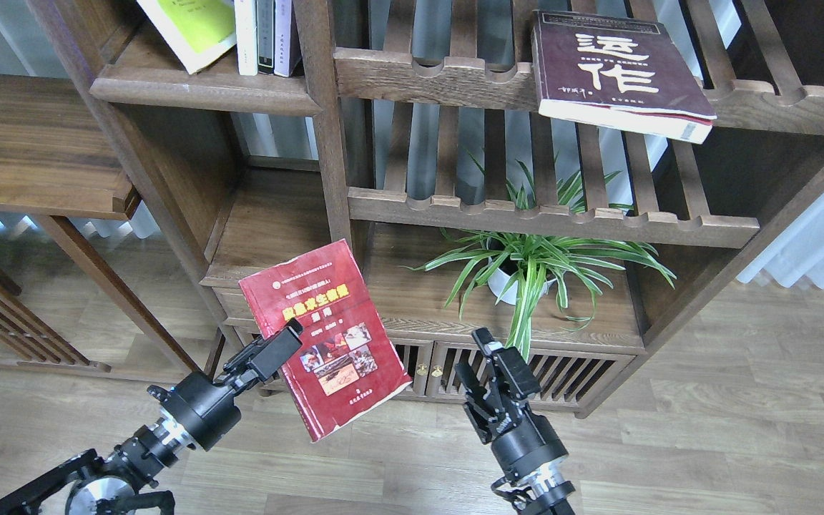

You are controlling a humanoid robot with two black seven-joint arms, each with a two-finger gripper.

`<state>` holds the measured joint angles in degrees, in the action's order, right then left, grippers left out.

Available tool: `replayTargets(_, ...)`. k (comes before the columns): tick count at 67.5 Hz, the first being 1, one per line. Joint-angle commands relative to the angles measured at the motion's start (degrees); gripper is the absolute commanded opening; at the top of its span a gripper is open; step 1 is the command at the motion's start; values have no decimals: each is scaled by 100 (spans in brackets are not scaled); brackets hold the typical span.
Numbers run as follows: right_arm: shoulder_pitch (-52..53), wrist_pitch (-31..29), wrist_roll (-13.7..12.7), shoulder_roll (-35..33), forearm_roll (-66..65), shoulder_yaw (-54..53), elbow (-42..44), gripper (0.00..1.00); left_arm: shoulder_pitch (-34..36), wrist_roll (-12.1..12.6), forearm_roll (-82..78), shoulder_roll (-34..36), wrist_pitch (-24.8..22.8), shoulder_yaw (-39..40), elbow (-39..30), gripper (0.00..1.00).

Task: Organize books on shelf
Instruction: 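Lift the red book with the left gripper up to the top shelf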

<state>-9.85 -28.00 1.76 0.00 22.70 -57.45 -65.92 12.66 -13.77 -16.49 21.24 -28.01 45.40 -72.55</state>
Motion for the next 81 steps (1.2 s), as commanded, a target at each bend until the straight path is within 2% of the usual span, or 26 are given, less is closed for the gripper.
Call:
replayTargets(1, 10, 0, 0, 0, -3, -3, 9, 88, 17, 15, -266, 3, 1, 311, -67, 7)
replayTargets(8, 19, 0, 0, 0, -3, 6, 27, 88, 61, 67, -609, 12, 1, 426, -295, 6)
replayTargets(13, 27, 0, 0, 0, -3, 6, 45, 88, 88, 506, -680, 12, 1, 470, -462, 6)
replayTargets(14, 36, 0, 0, 0, -3, 6, 53, 88, 88, 690, -680, 3, 1, 487, -488, 6)
replayTargets(16, 36, 0, 0, 0, -3, 6, 53, 88, 96, 841, -680, -6, 1, 513, -506, 6)
replayTargets(17, 45, 0, 0, 0, -3, 6, 53, 88, 114, 1032, -680, -32, 1, 531, -524, 6)
replayTargets(19, 45, 0, 0, 0, -3, 6, 53, 88, 123, 1227, -680, -59, 1, 592, -541, 6)
replayTargets(25, 62, 0, 0, 0, -3, 15, 53, 88, 140, 1579, -680, -190, 1, 803, -559, 6)
replayTargets(36, 115, 0, 0, 0, -3, 23, 53, 89, 492, 1878, -671, -305, 1, 1287, -656, 6)
replayTargets(37, 159, 0, 0, 0, -3, 58, 53, 89, 744, 2061, -662, -314, 1, 1574, -656, 6)
replayTargets(43, 212, 0, -9, 0, -3, 103, 45, 90, 1027, 2308, -636, -436, 1, 1954, -656, 6)
replayTargets(54, 379, 0, -9, 0, -11, 305, 36, 92, 1476, 2564, -530, -630, 1, 2263, -656, 6)
replayTargets(69, 432, 0, -17, 0, -38, 331, 45, 92, 1661, 2572, -521, -648, 1, 2298, -664, 6)
replayTargets(81, 432, 0, -17, 0, -38, 322, 53, 92, 1968, 2590, -513, -648, 1, 2737, -673, 6)
